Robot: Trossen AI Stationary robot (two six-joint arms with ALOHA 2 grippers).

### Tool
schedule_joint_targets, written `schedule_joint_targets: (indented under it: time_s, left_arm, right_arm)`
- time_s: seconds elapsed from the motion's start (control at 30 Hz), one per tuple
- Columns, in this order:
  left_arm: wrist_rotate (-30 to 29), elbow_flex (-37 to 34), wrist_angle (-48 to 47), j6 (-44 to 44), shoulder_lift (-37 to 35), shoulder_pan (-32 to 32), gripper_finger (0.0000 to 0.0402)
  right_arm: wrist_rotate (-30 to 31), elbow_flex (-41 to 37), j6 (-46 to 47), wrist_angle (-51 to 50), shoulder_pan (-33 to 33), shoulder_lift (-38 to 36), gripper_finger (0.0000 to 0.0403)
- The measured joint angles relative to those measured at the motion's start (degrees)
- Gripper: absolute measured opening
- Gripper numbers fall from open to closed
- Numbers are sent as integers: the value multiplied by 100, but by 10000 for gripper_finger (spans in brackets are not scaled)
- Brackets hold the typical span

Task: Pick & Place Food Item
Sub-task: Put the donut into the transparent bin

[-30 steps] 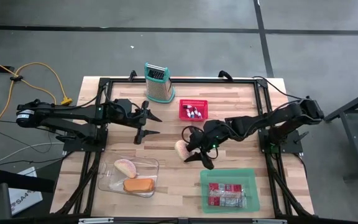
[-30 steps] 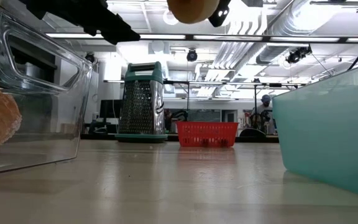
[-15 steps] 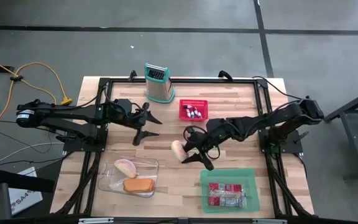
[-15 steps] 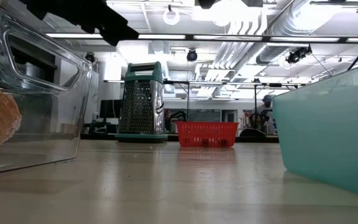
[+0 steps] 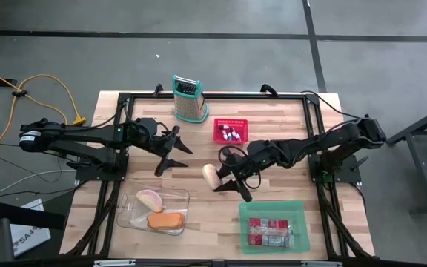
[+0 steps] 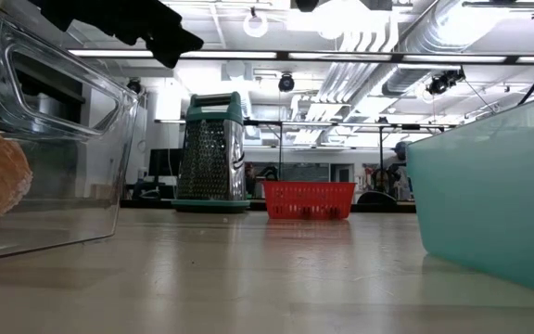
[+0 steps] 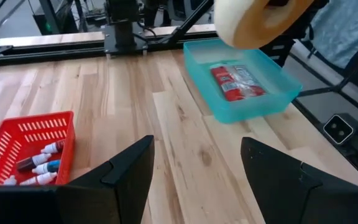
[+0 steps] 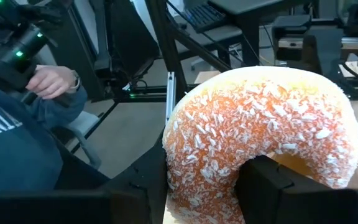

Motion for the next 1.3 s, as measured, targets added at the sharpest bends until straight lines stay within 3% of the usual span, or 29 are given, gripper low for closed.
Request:
schedule_joint_targets:
  time_s: [0.13, 0.4, 0.67, 0.83, 1.07, 1.3]
  left_arm:
    - [89, 0, 25, -13, 0, 2, 232]
    - [1203, 0, 524, 4, 0, 2, 232]
    - [1269, 0, 689, -11, 0, -4, 232]
    - [1279, 0, 726, -11, 0, -81, 232]
    - [1311, 0, 947, -549, 1, -207, 232]
    - [1320, 0, 1024, 131, 0, -467, 232]
  right_arm:
    - [-27, 0, 4, 12, 17, 0, 146]
    - [0, -2, 87, 96, 15, 0, 146]
    - [-54, -2, 141, 151, 15, 0, 146]
    - [-427, -7, 202, 369, 24, 21, 146]
    - [-1189, 2, 264, 1364, 5, 592, 146]
    - [-1315, -11, 491, 2036, -44, 977, 146]
